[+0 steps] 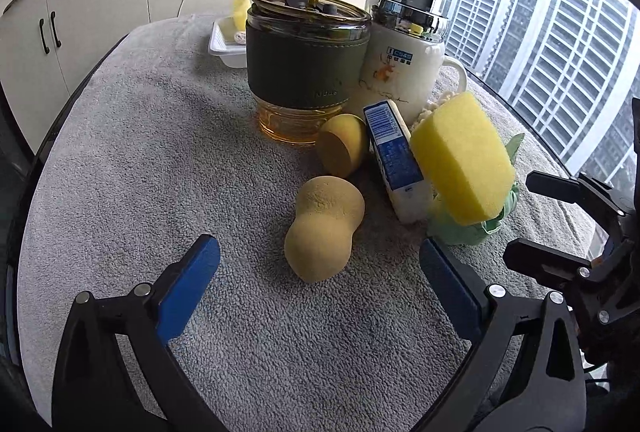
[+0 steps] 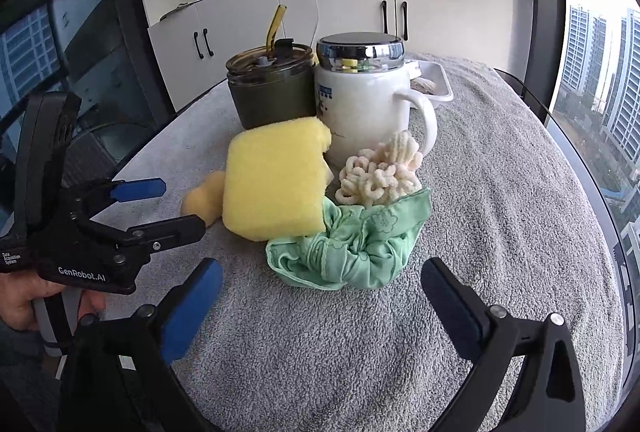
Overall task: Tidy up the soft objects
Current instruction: 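Withdraw both open tools from the tray and move back toward the pile, then grasp the tan peanut-shaped sponge with the left tool while the right tool grasps the green cloth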
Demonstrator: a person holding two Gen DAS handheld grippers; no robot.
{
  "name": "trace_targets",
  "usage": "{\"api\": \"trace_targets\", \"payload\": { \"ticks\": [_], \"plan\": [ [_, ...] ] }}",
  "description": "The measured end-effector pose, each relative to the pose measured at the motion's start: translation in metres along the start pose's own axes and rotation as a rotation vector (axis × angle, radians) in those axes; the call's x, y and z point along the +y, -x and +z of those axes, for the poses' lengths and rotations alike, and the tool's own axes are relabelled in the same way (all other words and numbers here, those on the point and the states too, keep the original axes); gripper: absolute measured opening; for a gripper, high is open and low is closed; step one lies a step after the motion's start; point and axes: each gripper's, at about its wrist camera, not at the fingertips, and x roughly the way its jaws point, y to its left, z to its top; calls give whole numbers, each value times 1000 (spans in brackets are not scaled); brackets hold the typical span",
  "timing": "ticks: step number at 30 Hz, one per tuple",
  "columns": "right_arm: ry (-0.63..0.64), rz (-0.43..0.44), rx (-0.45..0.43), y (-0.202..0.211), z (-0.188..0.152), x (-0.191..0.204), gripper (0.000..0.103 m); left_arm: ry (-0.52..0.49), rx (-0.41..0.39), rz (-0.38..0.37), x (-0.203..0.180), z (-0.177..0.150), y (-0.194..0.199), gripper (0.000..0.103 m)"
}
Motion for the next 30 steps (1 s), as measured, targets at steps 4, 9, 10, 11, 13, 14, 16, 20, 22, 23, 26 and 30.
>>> {"api": "trace_targets", "payload": {
  "ticks": [4,9,10,11,13,14,16,20,22,23,26,30],
  "plan": [
    [-11,9,9,-9,1,-5,99,-3,18,-2,-2,2,-7,102],
    [-16,21,20,-20,4,-11,95,17,24,3,1,2,-7,102],
    [-16,25,27,-23,5,-12,94,18,26,5,1,1,-7,102],
    [-15,33,30,-25,5,-12,92,20,28,8,1,1,-8,102],
    [-2,32,36,-29,5,-10,85,20,39,12,5,1,-13,102],
    [6,27,36,-30,4,-9,78,18,45,16,5,0,-15,102],
    [7,30,37,-31,3,-10,61,19,47,19,3,0,-16,101],
    [-4,51,46,-27,0,-15,50,5,41,19,0,3,-15,100],
    [-20,62,48,-24,-1,-18,47,0,41,18,-2,4,-16,96],
    [-23,67,50,-22,-1,-19,46,-4,47,23,-3,4,-16,89],
    [-18,70,55,-15,-4,-20,46,-16,63,38,-5,5,-20,72],
    [-10,60,66,-10,-8,-21,46,-11,67,49,-3,7,-21,64]
  ]
}}
